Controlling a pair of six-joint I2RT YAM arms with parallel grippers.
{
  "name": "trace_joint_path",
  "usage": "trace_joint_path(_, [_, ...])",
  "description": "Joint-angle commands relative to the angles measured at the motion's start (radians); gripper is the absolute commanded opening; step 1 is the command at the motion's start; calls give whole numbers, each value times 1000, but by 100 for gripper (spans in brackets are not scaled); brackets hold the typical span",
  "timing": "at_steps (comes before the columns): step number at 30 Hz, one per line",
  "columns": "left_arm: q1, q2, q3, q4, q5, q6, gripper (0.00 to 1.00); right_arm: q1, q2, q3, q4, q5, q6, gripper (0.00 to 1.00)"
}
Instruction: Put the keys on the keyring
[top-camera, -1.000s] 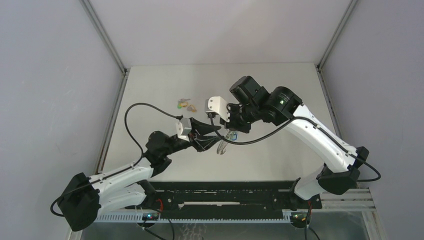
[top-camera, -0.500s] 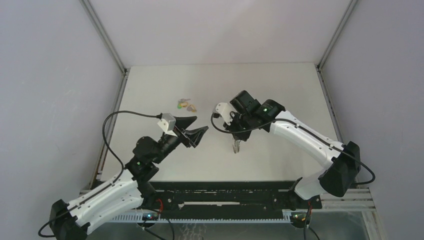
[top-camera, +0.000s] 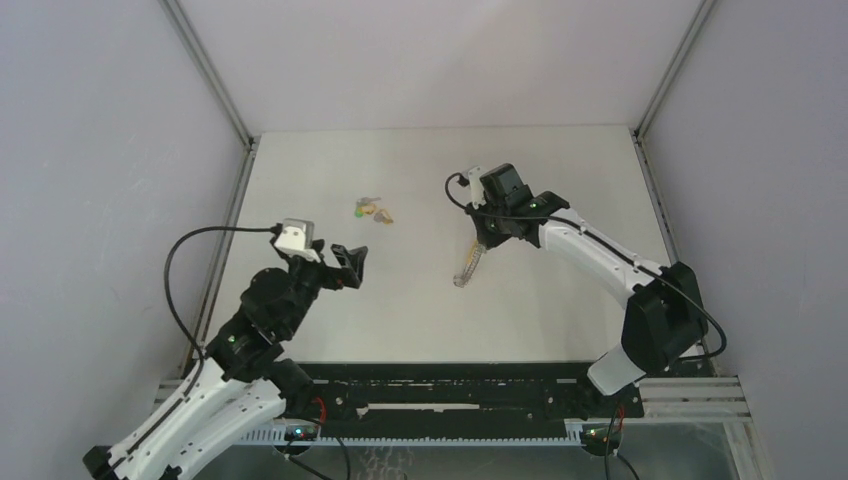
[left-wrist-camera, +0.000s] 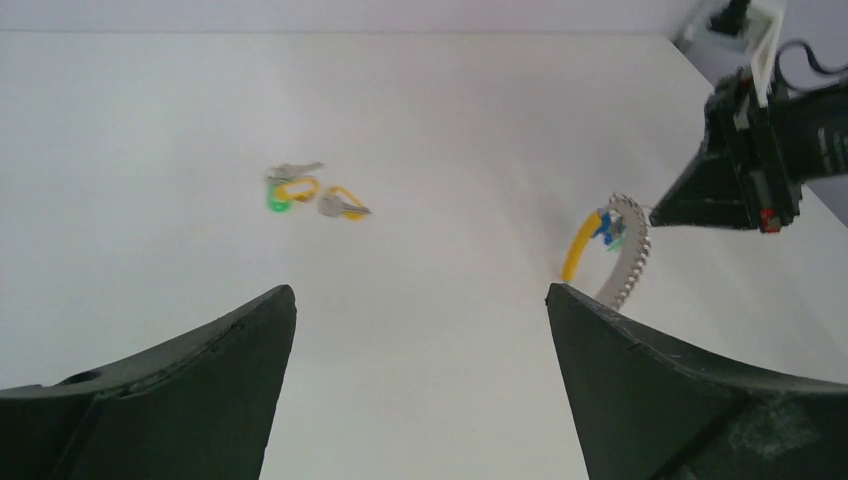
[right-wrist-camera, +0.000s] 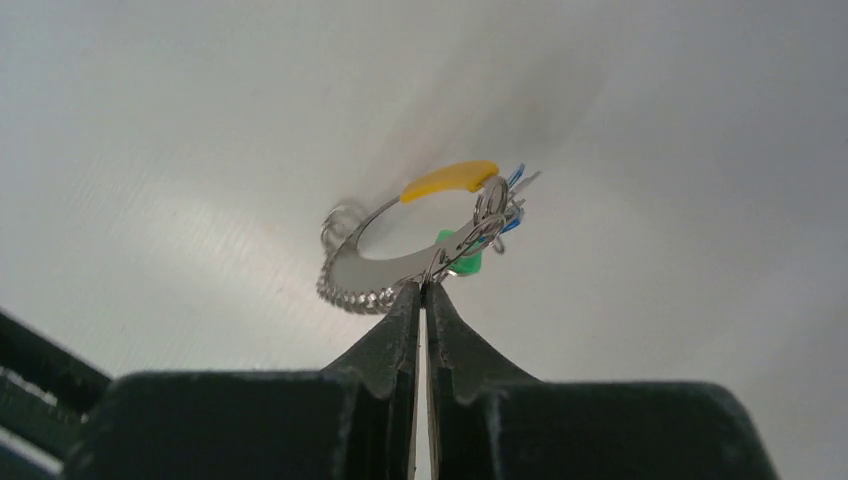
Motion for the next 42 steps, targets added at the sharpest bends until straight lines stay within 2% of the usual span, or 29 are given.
trace_joint_path(1, [68,-29,167,-215,-89,61,100,-39,46,-13,170,61,87,0])
trace_joint_path(4, [94,-49,197,-254,-124,150,100,-72,60,-75,247,44,120,0])
trace_joint_path(9, [133,-72,133,-177,-131,210,100,-119,91,-145,353,46,162,0])
trace_joint_path(12, [249,-68,128,-178,-40,176,100,-157,101,-182,398,72,190,0])
trace_joint_path(17, [397,-106,98,-155,32,145,100,-213,105,-236,445,84,218,6])
trace_joint_path(24, [427,-151,87,-150,38,133,100,-242,56,-308,488,112,256,23])
trace_joint_path(31, [425,-240,87,-165,-18,96,100,-282,-210,-416,497,156,286,41])
trace_joint_path(42, [425,-441,54,-199,-73,91,100,-367,-839,-486,323,228,226,59])
